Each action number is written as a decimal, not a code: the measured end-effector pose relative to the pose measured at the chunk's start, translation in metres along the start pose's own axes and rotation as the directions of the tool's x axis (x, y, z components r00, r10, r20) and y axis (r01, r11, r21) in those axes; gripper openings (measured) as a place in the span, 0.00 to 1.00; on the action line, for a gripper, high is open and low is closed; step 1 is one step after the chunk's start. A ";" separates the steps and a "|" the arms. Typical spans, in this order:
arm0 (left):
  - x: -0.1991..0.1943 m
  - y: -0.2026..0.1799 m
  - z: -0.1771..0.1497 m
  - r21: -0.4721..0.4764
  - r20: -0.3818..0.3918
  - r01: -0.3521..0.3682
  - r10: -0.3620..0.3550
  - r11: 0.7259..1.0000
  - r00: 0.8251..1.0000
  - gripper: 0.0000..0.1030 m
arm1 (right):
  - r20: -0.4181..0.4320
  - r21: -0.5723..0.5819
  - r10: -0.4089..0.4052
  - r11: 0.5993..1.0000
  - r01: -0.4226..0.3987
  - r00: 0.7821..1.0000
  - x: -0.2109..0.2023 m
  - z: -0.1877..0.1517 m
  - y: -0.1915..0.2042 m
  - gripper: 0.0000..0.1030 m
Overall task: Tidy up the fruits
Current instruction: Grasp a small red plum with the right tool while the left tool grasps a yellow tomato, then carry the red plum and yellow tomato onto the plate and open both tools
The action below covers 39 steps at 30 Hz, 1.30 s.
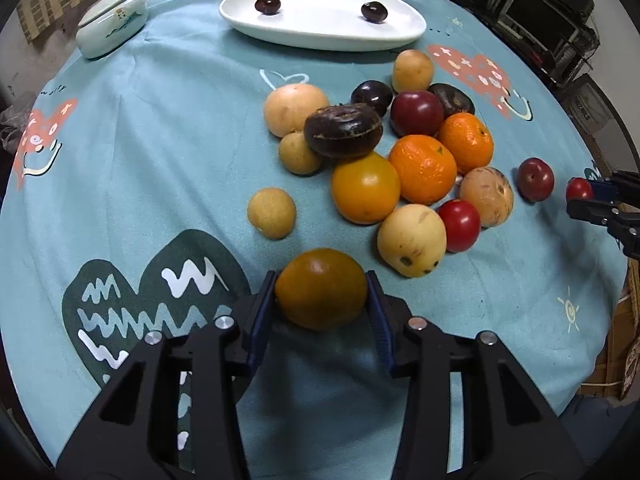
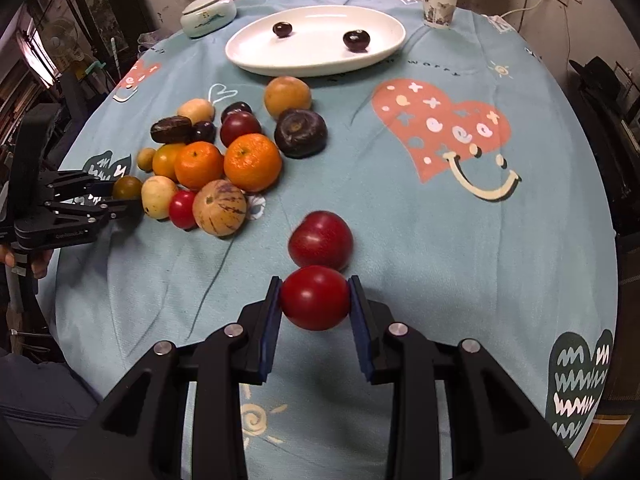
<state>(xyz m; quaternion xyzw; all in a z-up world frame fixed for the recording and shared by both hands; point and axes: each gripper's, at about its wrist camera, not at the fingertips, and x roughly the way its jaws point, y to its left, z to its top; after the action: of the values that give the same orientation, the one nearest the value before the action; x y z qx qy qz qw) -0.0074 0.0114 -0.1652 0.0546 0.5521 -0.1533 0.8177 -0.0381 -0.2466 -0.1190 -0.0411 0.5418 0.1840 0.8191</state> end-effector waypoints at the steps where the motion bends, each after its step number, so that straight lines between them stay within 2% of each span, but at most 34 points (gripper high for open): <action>1: -0.002 -0.002 0.000 0.009 0.003 -0.023 0.023 1.000 1.000 0.42 | 0.008 -0.005 0.005 1.000 -0.005 1.000 -0.002 0.002 0.002 0.32; 4: -0.016 -0.008 0.006 0.018 0.031 -0.067 0.066 0.998 0.997 0.42 | 0.038 -0.009 0.036 0.999 -0.036 0.999 -0.009 0.009 0.010 0.32; 10: -0.058 -0.022 0.025 -0.013 0.123 -0.092 0.092 0.996 0.988 0.42 | 0.097 -0.028 0.148 0.989 -0.146 0.984 -0.018 0.026 0.040 0.32; 16: -0.078 -0.034 0.047 -0.031 0.170 -0.113 0.116 0.993 0.978 0.42 | 0.144 -0.054 0.199 0.980 -0.193 0.969 -0.028 0.043 0.057 0.32; 27: -0.081 -0.043 0.095 -0.018 0.212 -0.107 0.109 0.994 0.971 0.42 | 0.196 -0.031 0.183 0.983 -0.181 0.963 -0.034 0.069 0.036 0.32; 39: -0.060 -0.035 0.168 -0.019 0.246 -0.110 0.111 0.994 0.963 0.42 | 0.260 -0.039 0.130 0.991 -0.125 0.957 -0.022 0.142 0.001 0.32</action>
<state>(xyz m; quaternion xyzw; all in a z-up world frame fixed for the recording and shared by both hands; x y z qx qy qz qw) 0.1102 -0.0539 -0.0421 0.0638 0.4428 -0.1117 0.8873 0.0783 -0.2131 -0.0410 0.0096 0.4283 0.2462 0.8694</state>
